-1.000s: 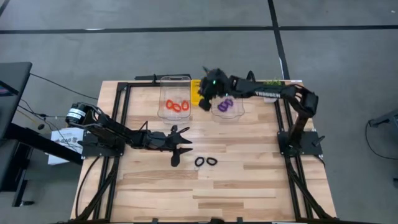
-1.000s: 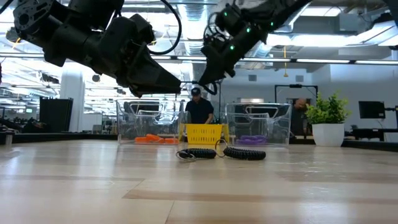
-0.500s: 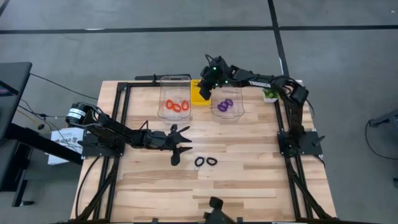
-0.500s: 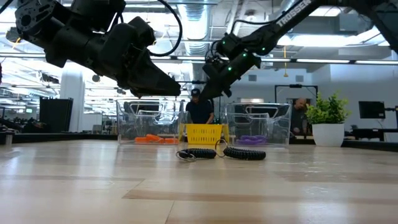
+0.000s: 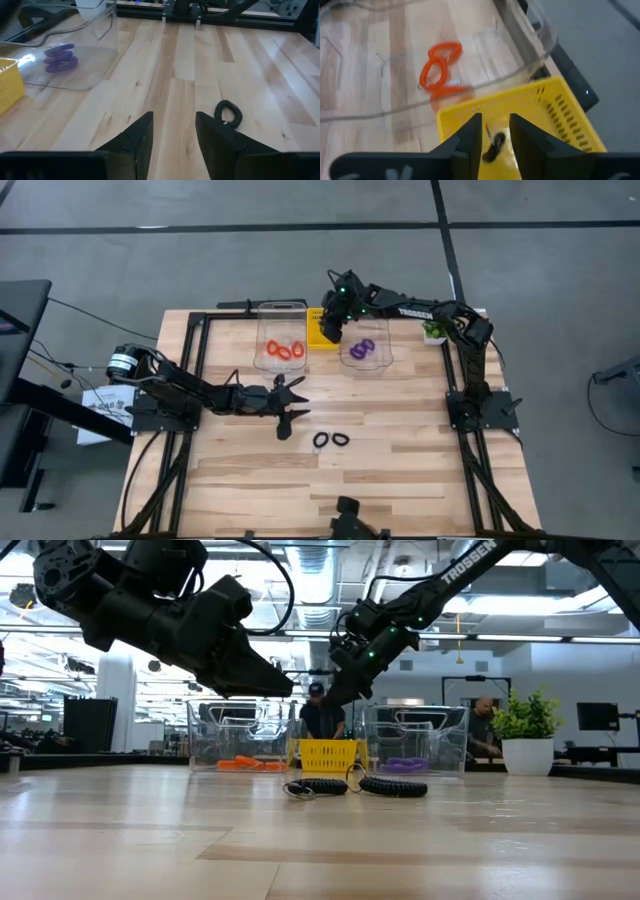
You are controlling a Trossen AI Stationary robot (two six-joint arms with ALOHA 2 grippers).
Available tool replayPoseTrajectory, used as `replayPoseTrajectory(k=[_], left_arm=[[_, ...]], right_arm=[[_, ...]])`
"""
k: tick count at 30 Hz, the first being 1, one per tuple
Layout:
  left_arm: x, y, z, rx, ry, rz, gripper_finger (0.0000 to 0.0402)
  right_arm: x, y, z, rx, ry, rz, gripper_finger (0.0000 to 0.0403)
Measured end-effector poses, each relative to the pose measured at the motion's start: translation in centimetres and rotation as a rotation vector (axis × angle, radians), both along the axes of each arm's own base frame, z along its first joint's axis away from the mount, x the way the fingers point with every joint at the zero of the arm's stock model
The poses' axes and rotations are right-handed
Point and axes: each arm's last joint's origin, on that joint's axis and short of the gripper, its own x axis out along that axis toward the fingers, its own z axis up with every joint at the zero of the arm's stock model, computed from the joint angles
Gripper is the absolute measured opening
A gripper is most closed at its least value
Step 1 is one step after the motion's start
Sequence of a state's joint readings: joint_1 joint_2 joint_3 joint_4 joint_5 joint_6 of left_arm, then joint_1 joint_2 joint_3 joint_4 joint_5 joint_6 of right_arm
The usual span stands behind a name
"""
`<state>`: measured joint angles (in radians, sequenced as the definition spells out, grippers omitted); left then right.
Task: Sort spring keychains
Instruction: Put the top black spring keychain into the yellow bin, then put the right black spring keychain into the yellow bin
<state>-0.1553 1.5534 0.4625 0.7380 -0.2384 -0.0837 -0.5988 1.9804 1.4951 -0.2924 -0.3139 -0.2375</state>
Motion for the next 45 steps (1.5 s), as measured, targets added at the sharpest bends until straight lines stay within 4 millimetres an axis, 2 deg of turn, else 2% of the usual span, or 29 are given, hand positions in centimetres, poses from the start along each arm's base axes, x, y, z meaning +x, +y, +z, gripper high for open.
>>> replayPoseTrajectory(k=[7, 11, 14, 18, 22, 25, 31, 34, 40, 45], left_arm=[[0.0, -0.1, 0.0, -0.030, 0.000, 0.009, 0.0144], [0.0, -0.2, 0.0, -0.053, -0.001, 0.012, 0.0144], [-0.1, -0.5, 0.0, -0.078, -0.002, 0.012, 0.0144], [-0.2, -1.1, 0.0, -0.104, -0.004, -0.004, 0.0144], [-0.3, -2.1, -0.4, -0.138, 0.004, -0.015, 0.0144], [-0.3, -3.0, -1.4, -0.156, 0.020, 0.010, 0.0144], [0.4, -4.2, -3.7, -0.214, -0.005, 0.031, 0.0144], [1.1, -4.9, -4.5, -0.247, -0.004, 0.030, 0.0144], [2.5, -6.9, -5.5, -0.287, 0.014, -0.001, 0.0144], [3.1, -8.7, -5.7, -0.305, 0.012, -0.039, 0.0144]], right_arm=[[-0.1, 0.2, -0.1, 0.014, 0.019, -0.003, 0.0140], [-0.1, 1.3, 0.9, 0.007, 0.026, 0.028, 0.0165], [-0.3, 3.1, 2.6, -0.009, 0.036, 0.083, 0.0174], [-0.5, 6.6, 4.5, -0.020, 0.075, 0.185, 0.0173], [-0.3, 10.7, 5.0, -0.004, 0.133, 0.299, 0.0162], [-0.5, 14.0, 3.6, 0.017, 0.182, 0.377, 0.0150], [-2.2, 19.6, -1.0, 0.101, 0.286, 0.448, 0.0129], [-3.1, 22.0, -3.3, 0.087, 0.310, 0.450, 0.0121], [-4.0, 25.7, -6.5, 0.023, 0.261, 0.442, 0.0118], [-4.4, 27.9, -7.4, 0.030, 0.176, 0.474, 0.0122]])
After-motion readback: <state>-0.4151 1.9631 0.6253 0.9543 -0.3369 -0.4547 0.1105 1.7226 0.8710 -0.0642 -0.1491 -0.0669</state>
